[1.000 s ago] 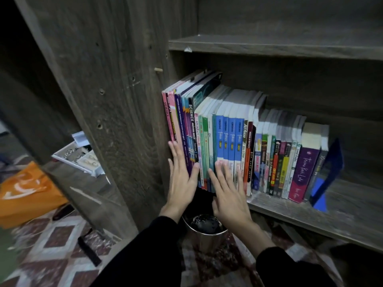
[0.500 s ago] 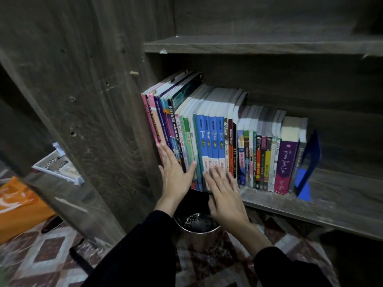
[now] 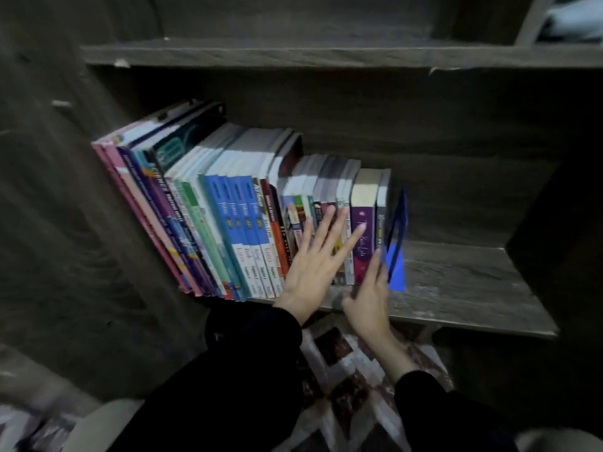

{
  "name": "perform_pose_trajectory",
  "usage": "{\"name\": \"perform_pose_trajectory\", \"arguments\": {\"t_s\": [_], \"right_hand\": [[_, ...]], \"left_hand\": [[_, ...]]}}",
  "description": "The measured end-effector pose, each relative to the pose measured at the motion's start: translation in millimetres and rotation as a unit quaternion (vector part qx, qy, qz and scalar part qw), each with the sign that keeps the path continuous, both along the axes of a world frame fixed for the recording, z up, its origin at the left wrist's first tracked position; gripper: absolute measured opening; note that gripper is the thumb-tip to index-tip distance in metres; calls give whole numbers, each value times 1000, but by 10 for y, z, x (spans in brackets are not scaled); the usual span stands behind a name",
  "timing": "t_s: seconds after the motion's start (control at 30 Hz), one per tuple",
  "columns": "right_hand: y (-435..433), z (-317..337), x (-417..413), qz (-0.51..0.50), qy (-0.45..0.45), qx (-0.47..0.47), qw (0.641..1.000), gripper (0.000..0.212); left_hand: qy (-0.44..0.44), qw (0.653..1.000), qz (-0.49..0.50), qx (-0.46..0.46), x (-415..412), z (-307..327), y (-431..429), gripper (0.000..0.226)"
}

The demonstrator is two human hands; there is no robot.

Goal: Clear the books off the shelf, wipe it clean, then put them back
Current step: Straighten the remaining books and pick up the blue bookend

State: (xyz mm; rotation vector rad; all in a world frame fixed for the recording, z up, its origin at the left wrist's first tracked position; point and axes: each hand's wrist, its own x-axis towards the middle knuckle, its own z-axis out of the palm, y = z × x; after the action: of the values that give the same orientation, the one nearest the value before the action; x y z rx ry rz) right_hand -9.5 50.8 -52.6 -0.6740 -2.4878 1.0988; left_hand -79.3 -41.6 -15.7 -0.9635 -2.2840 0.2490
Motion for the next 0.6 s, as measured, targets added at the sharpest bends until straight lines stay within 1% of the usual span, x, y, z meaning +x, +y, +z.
{"name": "perform_pose_trajectory", "arguments": {"t_s": [0.1,0.2,0.3,0.33,0.37,0.4,0.47,0.5,0.53,0.57,0.6], "right_hand": [[28,-33,-41,61,-49,-22,997,111],[54,12,-120,71,-73,-45,994,112],[88,5,-126,72,-64,-61,993,110],[99,-6,-98,61,-49,-51,996,106],[115,-26,-62,36,-17,-31,999,97],[136,-48,-15,-3,35,-8,999,84],[184,-60,62,-104,141,38,984,56],[229,-63,74,-155,167,51,972,49],[297,-63,64,-198,172,46,964,50],[382,-63,32,-225,155,18,962,58],[478,-65,-18,-227,118,-29,966,67]], "left_hand": [[8,999,-2,-31,-114,-16,162,113],[-2,999,17,-37,-177,-33,220,116],[-18,998,22,-50,-177,-37,226,117],[-18,998,22,-49,-179,-36,222,120],[-16,998,22,-49,-183,-34,221,124],[-13,998,23,-50,-186,-29,220,127],[-8,998,23,-53,-207,-39,213,130],[-7,998,23,-55,-213,-41,208,130],[-5,998,23,-58,-217,-43,206,130],[-2,998,21,-60,-219,-44,208,129],[1,998,19,-60,-220,-45,209,129]]}}
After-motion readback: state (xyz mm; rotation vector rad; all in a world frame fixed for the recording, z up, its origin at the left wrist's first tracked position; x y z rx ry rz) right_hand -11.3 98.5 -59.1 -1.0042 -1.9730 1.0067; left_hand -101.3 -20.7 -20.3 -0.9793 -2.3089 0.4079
